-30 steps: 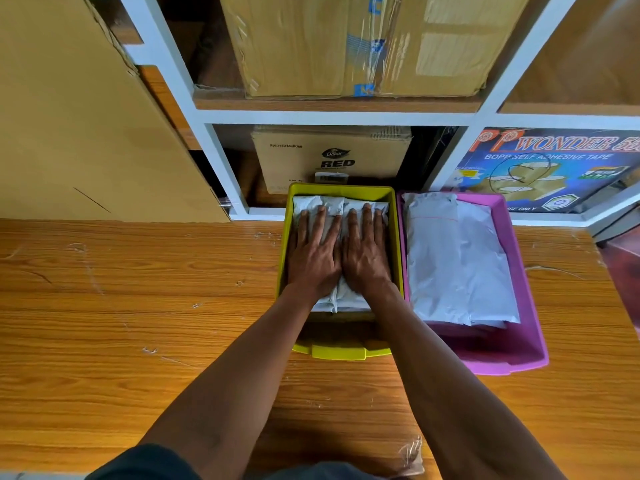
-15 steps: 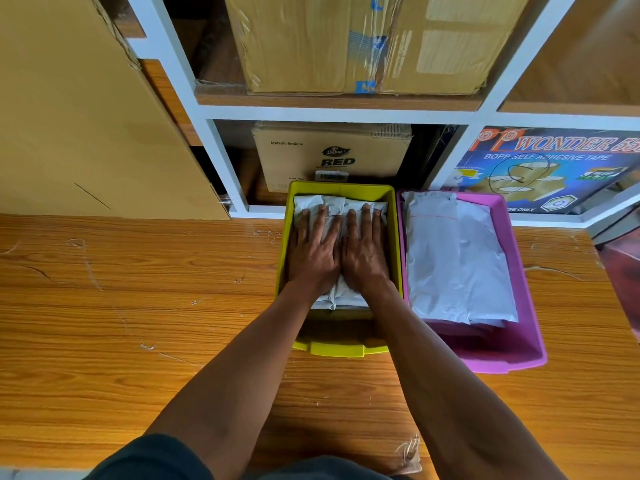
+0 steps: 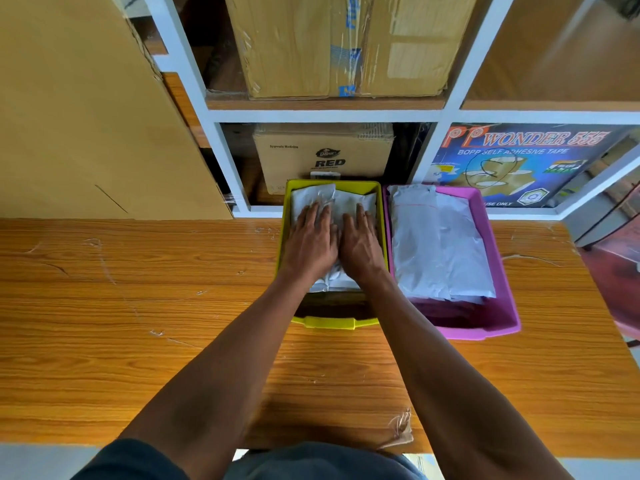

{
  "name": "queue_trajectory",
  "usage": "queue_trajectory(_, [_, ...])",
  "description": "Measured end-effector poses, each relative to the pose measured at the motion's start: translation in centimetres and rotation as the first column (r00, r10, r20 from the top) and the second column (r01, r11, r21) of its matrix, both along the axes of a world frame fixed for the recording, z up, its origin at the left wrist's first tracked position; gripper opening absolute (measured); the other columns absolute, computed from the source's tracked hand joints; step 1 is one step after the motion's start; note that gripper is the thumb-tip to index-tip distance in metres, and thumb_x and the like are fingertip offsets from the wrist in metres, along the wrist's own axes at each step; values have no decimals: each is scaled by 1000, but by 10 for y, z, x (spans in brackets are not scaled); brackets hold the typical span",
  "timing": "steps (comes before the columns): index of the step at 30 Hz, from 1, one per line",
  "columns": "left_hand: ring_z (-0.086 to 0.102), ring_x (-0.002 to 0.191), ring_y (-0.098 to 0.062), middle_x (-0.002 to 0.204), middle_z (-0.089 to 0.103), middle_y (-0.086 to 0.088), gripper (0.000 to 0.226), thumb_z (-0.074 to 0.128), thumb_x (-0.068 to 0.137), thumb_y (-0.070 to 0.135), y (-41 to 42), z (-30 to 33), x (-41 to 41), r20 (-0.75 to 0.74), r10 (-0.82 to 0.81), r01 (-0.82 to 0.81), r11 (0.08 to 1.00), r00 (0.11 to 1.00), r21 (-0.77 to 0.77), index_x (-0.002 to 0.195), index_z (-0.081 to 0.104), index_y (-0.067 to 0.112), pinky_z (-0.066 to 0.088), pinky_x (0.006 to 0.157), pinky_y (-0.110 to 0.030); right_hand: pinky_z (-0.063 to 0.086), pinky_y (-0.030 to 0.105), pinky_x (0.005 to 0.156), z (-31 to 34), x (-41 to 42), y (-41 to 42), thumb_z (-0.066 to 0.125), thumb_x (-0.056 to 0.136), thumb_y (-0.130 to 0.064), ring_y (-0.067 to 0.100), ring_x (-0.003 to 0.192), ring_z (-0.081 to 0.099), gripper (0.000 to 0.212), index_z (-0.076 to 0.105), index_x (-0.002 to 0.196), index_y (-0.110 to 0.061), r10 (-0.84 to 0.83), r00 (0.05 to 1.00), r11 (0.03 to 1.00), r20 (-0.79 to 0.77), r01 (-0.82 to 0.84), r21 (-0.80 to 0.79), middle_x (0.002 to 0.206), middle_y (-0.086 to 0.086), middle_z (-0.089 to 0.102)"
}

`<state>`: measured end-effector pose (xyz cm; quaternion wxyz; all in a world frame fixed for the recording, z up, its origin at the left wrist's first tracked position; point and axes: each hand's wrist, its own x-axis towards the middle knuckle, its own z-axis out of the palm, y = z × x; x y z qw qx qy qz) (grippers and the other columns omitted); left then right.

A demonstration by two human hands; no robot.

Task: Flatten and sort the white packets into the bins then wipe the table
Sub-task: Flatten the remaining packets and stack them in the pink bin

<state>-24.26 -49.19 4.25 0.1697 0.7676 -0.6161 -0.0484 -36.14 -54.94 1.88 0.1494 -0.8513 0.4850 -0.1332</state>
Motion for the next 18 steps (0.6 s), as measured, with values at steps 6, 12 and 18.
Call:
queue_trajectory(6, [47, 140, -36, 150, 52, -19, 47, 47, 109, 33, 35, 14, -18, 32, 14, -11, 995, 999, -101, 149, 47, 7, 43, 115, -48, 43, 52, 112, 41, -28, 40, 51, 96, 6, 46, 146, 38, 48, 50, 144, 2, -7, 982, 999, 191, 16, -46, 158, 32, 37])
queue_trajectory(12, [53, 128, -34, 144, 54, -13, 45, 49, 107, 34, 82, 25, -42, 48, -14, 21, 990, 999, -142, 145, 52, 11, 55, 95, -48, 57, 55, 86, 53, -57, 74, 52, 89, 7, 50, 118, 57, 42, 57, 130, 2, -46, 975, 992, 217, 70, -102, 139, 30, 52])
queue_trajectory(18, [56, 123, -34, 140, 57, -13, 43, 50, 107, 34, 116, 29, -63, 35, -111, 116, 974, 993, -192, 142, 56, 9, 57, 87, -49, 56, 55, 80, 66, -87, 120, 50, 84, 4, 49, 105, 58, 37, 60, 119, 3, -102, 969, 978, 223, 139, -157, 125, 25, 57])
